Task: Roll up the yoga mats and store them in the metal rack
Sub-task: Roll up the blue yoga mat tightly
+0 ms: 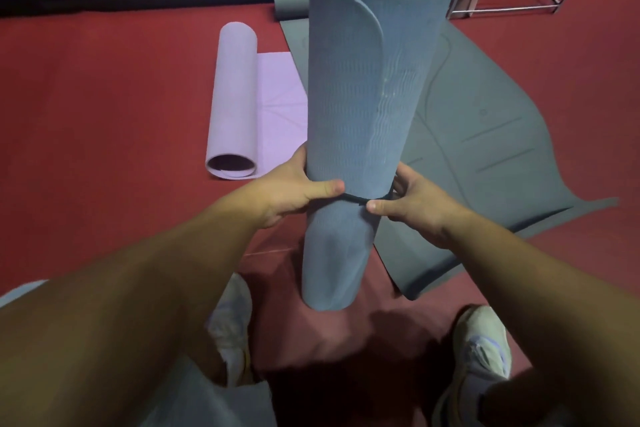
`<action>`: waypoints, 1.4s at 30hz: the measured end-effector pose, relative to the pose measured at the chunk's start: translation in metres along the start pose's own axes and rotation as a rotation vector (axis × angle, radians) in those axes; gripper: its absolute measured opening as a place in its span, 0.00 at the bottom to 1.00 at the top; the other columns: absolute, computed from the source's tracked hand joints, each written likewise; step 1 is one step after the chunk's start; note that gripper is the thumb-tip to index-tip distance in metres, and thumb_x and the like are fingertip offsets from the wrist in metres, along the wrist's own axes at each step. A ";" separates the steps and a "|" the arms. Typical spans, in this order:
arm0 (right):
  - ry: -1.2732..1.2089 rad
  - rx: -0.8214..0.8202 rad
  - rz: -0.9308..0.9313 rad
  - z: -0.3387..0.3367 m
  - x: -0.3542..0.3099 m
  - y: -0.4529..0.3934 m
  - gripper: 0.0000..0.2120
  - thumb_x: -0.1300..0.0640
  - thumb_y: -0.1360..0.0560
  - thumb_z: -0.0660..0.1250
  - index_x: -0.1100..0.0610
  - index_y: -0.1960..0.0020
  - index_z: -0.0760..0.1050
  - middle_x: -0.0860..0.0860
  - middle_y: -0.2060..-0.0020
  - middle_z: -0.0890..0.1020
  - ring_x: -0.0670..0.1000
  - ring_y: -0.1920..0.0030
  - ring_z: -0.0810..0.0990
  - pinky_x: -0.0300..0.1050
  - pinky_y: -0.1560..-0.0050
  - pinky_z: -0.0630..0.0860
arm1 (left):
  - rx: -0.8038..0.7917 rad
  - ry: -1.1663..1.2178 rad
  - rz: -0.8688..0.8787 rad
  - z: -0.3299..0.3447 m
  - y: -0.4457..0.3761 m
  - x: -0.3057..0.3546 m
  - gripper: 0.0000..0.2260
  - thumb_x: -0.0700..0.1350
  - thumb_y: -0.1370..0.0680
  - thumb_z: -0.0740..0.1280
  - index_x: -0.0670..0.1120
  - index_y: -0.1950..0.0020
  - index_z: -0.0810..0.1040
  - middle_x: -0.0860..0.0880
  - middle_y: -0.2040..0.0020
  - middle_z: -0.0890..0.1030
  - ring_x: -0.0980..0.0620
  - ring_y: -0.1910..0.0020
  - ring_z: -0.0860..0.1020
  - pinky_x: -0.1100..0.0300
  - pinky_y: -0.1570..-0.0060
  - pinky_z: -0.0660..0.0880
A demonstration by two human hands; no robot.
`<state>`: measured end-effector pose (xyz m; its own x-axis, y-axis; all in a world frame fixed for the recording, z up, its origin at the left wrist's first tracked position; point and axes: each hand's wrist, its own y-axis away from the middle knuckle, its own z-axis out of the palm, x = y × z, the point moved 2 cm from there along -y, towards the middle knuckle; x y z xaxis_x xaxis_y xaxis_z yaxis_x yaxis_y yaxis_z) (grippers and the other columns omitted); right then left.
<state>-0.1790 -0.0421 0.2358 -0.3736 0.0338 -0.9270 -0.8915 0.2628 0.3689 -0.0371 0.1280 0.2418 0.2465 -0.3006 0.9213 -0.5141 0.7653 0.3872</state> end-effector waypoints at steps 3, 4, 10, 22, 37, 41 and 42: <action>-0.085 0.015 -0.004 -0.008 -0.005 -0.017 0.35 0.74 0.29 0.72 0.54 0.26 0.70 0.48 0.35 0.80 0.48 0.33 0.77 0.44 0.38 0.77 | 0.065 -0.006 0.020 -0.005 -0.017 0.005 0.35 0.40 0.30 0.80 0.54 0.28 0.70 0.56 0.37 0.81 0.53 0.41 0.82 0.60 0.57 0.80; -0.113 0.021 -0.018 -0.008 -0.006 -0.024 0.34 0.74 0.29 0.72 0.55 0.26 0.70 0.49 0.34 0.80 0.49 0.33 0.77 0.45 0.37 0.77 | 0.087 -0.010 0.028 -0.009 -0.022 0.006 0.36 0.42 0.33 0.82 0.54 0.29 0.71 0.56 0.37 0.81 0.53 0.41 0.82 0.59 0.55 0.80; -0.205 0.004 -0.058 -0.009 -0.006 -0.071 0.33 0.62 0.30 0.73 0.51 0.26 0.70 0.51 0.35 0.80 0.54 0.34 0.79 0.53 0.35 0.76 | 0.163 0.162 0.028 -0.016 -0.055 0.001 0.43 0.43 0.38 0.83 0.48 0.26 0.68 0.50 0.37 0.82 0.53 0.42 0.83 0.61 0.51 0.81; -0.245 0.065 -0.029 -0.022 -0.186 -0.098 0.30 0.61 0.26 0.72 0.53 0.25 0.69 0.48 0.37 0.81 0.46 0.41 0.83 0.38 0.52 0.80 | 0.146 -0.001 0.036 -0.069 -0.064 0.194 0.48 0.48 0.39 0.86 0.51 0.24 0.65 0.54 0.34 0.80 0.54 0.36 0.79 0.51 0.42 0.81; -0.243 0.329 0.027 -0.162 -0.511 0.062 0.26 0.60 0.34 0.72 0.48 0.37 0.72 0.38 0.45 0.83 0.42 0.48 0.80 0.35 0.58 0.76 | -0.152 -0.465 0.125 0.025 -0.022 0.575 0.52 0.48 0.40 0.83 0.69 0.25 0.57 0.78 0.42 0.75 0.74 0.40 0.73 0.70 0.45 0.74; -0.164 0.394 0.011 -0.319 -0.508 0.072 0.26 0.59 0.30 0.74 0.45 0.35 0.71 0.39 0.39 0.80 0.47 0.53 0.80 0.51 0.56 0.76 | -0.289 -0.631 0.258 0.141 -0.117 0.630 0.52 0.43 0.34 0.82 0.67 0.23 0.52 0.71 0.38 0.73 0.68 0.40 0.74 0.77 0.47 0.70; -0.151 0.401 0.007 -0.362 -0.504 0.077 0.25 0.60 0.26 0.74 0.42 0.35 0.71 0.37 0.38 0.79 0.47 0.51 0.81 0.53 0.53 0.77 | -0.317 -0.617 0.241 0.178 -0.139 0.644 0.52 0.42 0.33 0.81 0.66 0.21 0.52 0.67 0.36 0.74 0.66 0.40 0.74 0.78 0.47 0.69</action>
<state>-0.1517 -0.3878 0.7562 -0.3113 0.1698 -0.9350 -0.7076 0.6154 0.3473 0.0467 -0.2733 0.7870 -0.3991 -0.2971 0.8674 -0.2103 0.9505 0.2288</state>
